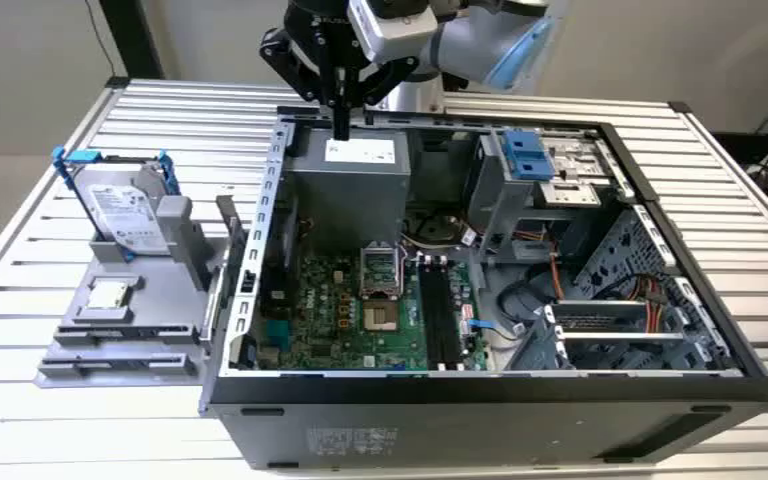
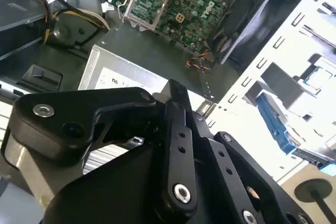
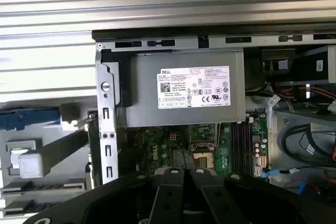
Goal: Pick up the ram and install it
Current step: 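Reach for the ram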
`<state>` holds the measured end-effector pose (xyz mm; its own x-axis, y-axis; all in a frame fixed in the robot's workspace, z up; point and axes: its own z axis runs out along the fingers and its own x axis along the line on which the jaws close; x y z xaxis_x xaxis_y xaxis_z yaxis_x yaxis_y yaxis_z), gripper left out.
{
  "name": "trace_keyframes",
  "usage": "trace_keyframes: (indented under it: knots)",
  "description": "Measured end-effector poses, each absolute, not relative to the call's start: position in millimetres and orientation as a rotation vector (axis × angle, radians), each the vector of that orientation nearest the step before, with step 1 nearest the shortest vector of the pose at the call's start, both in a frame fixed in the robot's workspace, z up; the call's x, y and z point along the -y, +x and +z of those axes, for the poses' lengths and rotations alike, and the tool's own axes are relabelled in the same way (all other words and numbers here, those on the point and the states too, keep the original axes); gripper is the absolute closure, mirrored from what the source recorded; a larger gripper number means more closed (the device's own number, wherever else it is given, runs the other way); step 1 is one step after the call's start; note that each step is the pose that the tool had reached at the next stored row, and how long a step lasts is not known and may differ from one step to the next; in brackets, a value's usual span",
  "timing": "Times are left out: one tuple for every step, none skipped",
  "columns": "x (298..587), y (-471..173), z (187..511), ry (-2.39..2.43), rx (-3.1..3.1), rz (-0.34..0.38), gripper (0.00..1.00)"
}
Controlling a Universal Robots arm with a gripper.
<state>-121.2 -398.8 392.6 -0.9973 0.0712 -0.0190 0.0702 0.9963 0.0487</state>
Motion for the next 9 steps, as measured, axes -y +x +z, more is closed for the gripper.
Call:
trace_keyframes:
  knots:
    - [398.8,-121.2,392.6,0.11,-3.118,0.075,1.0]
    - [398.8,-121.2,392.6,0.11,-3.118,0.075,1.0]
    - [398.8,-121.2,392.6,0.11,-3.118,0.075,1.0]
    - [398.8,-121.2,392.6,0.11,-3.118,0.075,1.0]
    - [398.8,-121.2,392.6,0.11,-3.118,0.075,1.0]
    - [398.8,-121.2,392.6,0.11,-3.118,0.075,1.0]
    - [398.8,-121.2,392.6,0.11,-3.118,0.075,1.0]
    - [398.8,-121.2,392.6,0.11,-3.118,0.075,1.0]
    - [398.8,-121.2,392.6,0.11,-3.118,0.075,1.0]
